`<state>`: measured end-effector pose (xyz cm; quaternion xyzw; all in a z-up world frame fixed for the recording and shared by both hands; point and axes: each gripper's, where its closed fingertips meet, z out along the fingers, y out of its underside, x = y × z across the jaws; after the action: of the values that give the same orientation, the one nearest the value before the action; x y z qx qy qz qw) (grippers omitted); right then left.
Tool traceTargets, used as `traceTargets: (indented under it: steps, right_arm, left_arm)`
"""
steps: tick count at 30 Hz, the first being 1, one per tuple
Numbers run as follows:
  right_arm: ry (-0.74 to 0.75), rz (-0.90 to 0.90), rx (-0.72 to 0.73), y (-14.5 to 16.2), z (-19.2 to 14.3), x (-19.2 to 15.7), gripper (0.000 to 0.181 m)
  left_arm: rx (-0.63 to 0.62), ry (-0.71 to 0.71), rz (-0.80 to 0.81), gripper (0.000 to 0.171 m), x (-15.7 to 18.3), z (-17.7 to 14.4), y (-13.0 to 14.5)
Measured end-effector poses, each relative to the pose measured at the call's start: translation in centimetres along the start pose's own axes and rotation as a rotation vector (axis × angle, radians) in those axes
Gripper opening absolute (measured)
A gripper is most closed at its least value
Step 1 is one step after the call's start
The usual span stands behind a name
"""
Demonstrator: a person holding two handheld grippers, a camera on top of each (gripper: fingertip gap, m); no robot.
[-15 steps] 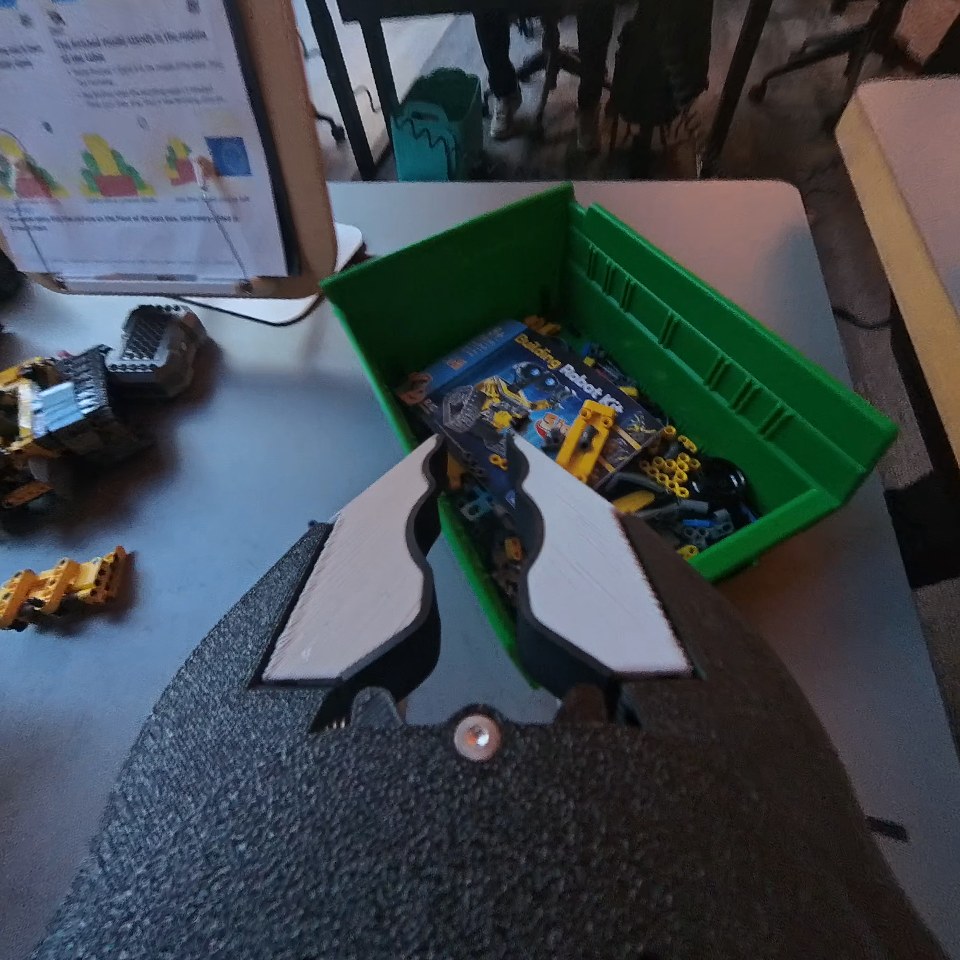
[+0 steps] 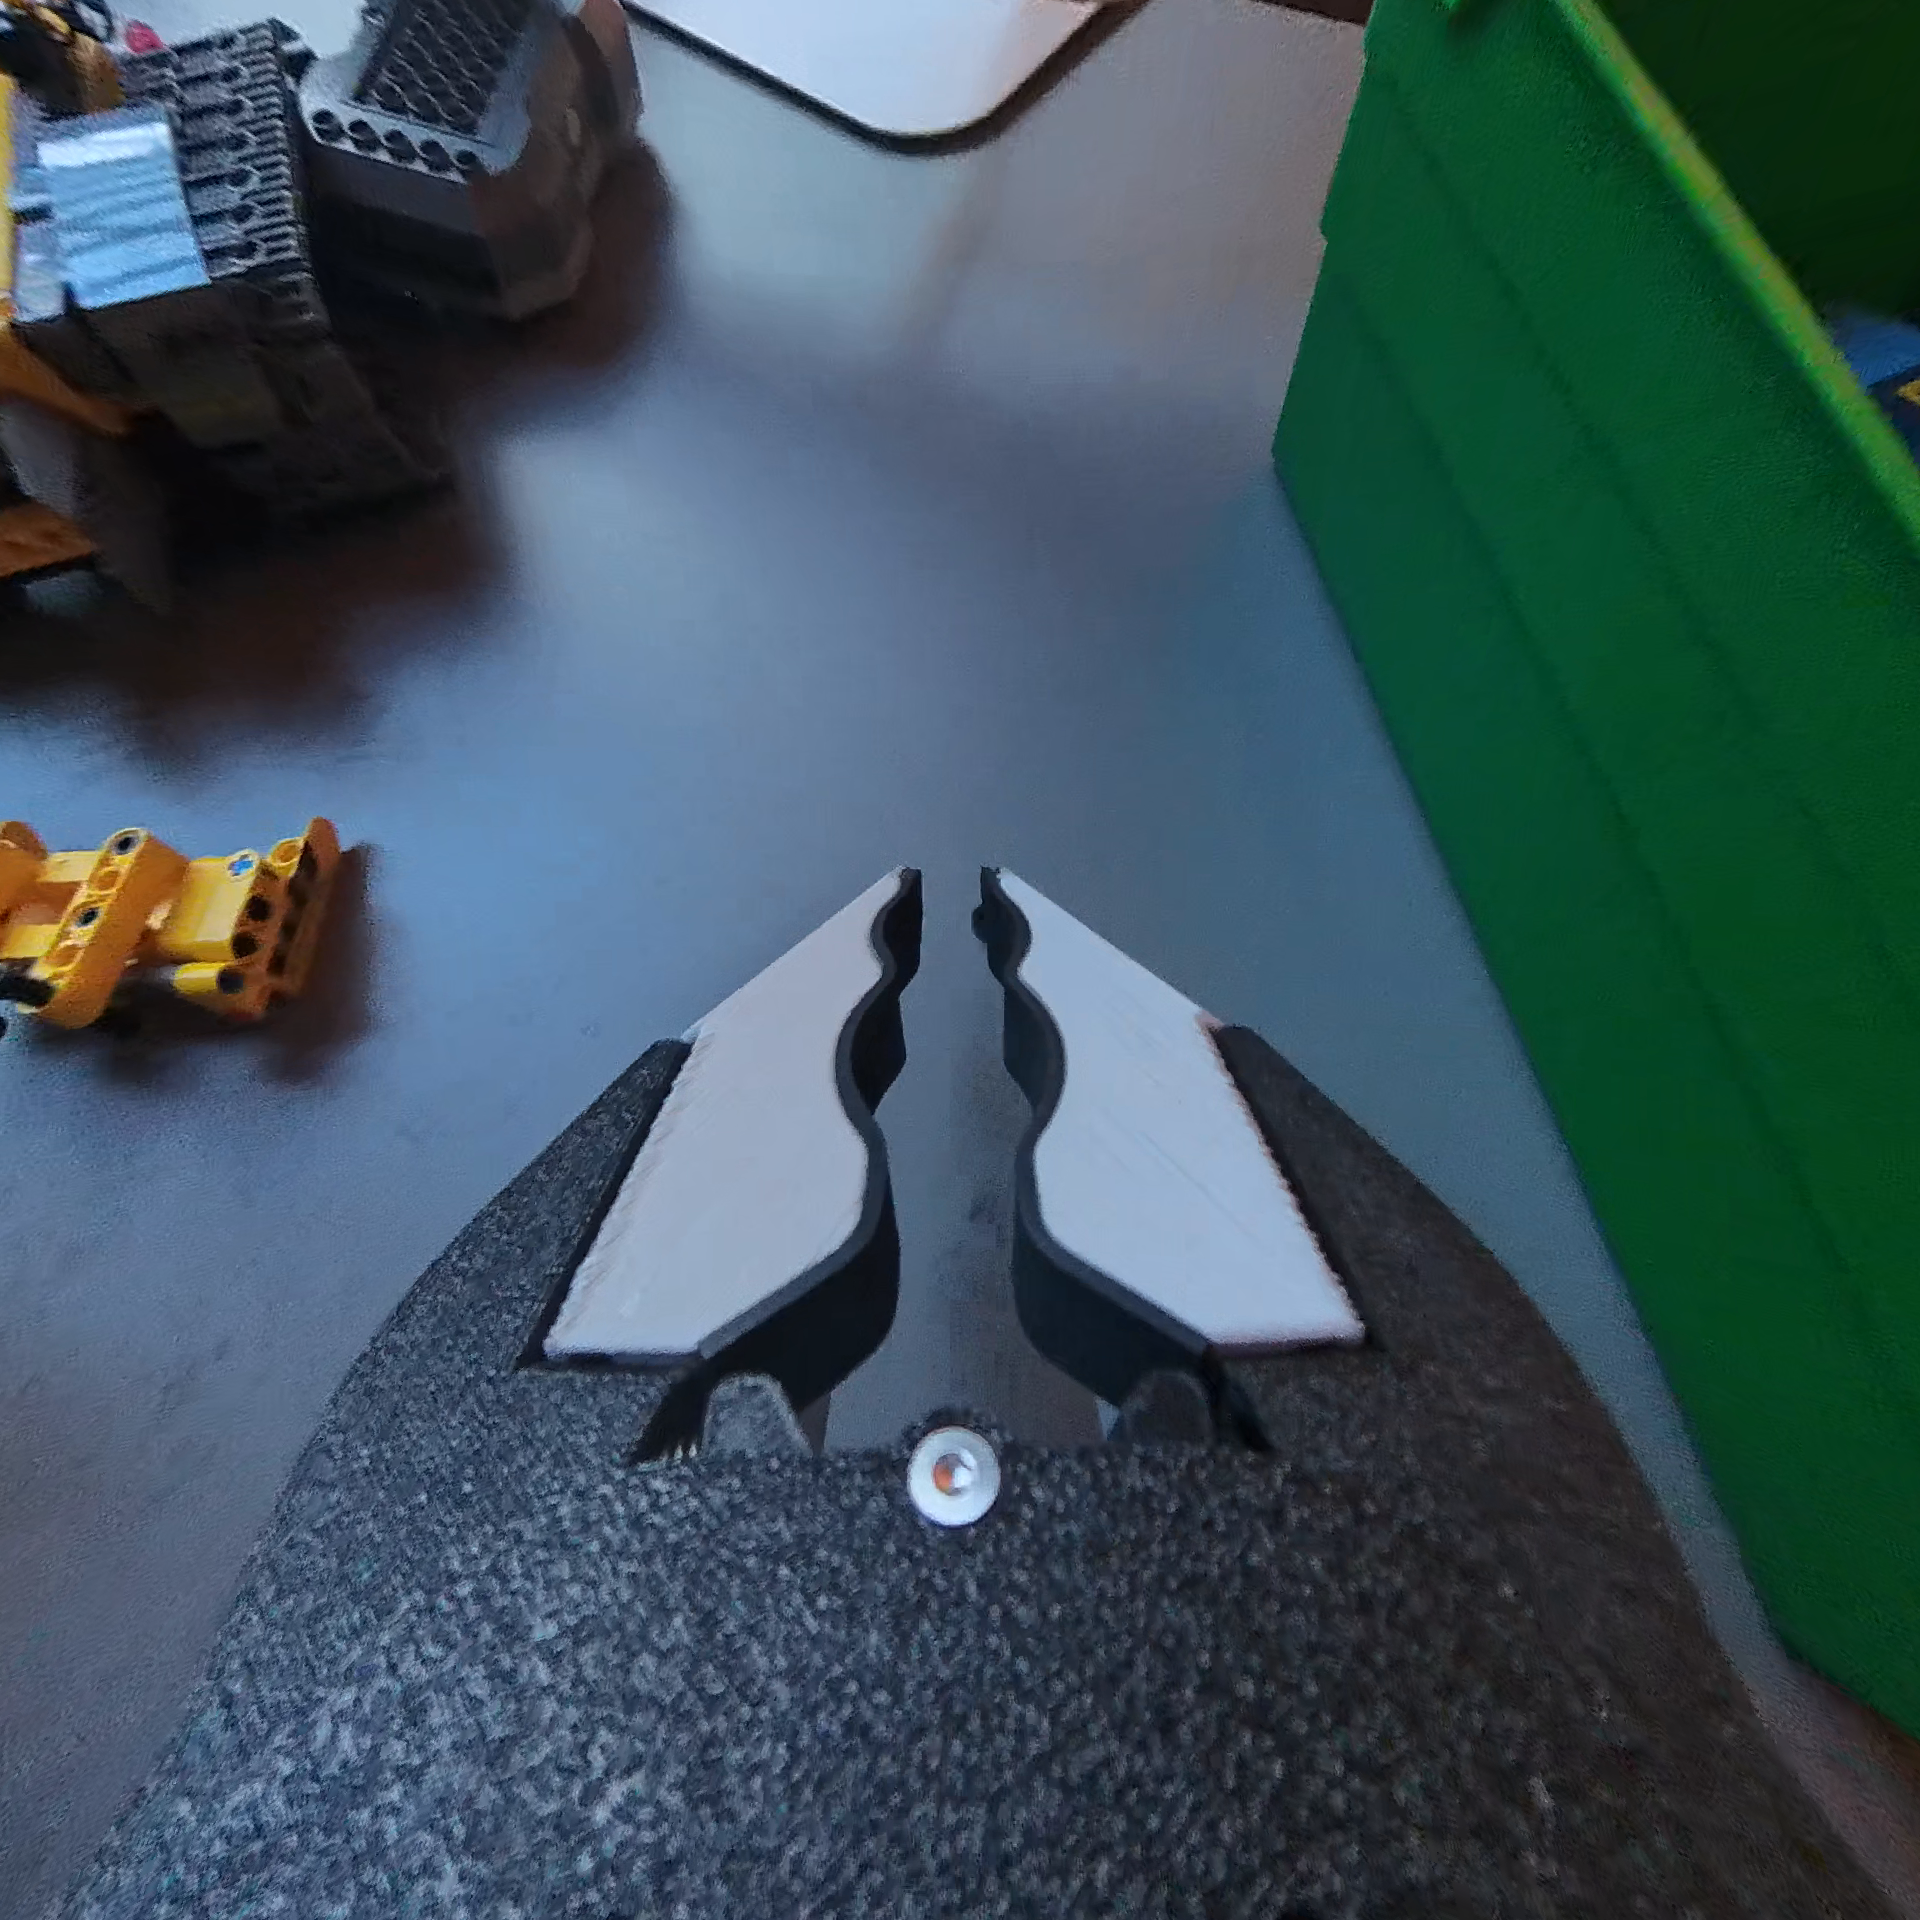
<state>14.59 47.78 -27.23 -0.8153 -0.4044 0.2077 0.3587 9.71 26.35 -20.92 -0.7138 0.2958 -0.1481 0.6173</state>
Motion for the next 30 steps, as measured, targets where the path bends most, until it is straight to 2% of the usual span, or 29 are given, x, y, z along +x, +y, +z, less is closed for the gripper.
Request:
traceTargets:
  steps: [6, 11, 16, 20, 22, 30]
  right_arm:
    - [-0.010, 0.018, -0.046, 1.5, 1.4, 0.2, 0.004]
    - [-0.008, -0.009, -0.028, 1.2, 1.1, 0.0, 0.000]
    - [-0.032, -0.007, 0.050, -0.8, -1.1, -0.5, 0.000]
    - [0.019, -0.050, 0.073, -2.3, -3.0, 0.3, 0.000]
    - [0.008, -0.039, 0.007, -1.6, -2.3, 0.3, 0.014]
    - [0.008, -0.004, -0.115, 1.0, 1.4, 0.5, 0.009]
  left_arm:
    - [-0.003, 0.011, -0.001, 0.005, 0.1, 0.1, 0.0]
    - [-0.007, 0.014, 0.000, 0.005, 0.1, 0.1, 0.1]
    - [-0.007, 0.013, 0.001, 0.004, 0.1, 0.1, 0.1]
    - [-0.009, 0.015, 0.003, 0.004, 0.2, 0.1, 0.1]
    - [-0.013, 0.017, 0.004, 0.004, 0.2, 0.2, 0.2]
    - [-0.008, 0.015, 0.004, 0.004, 0.2, 0.1, 0.1]
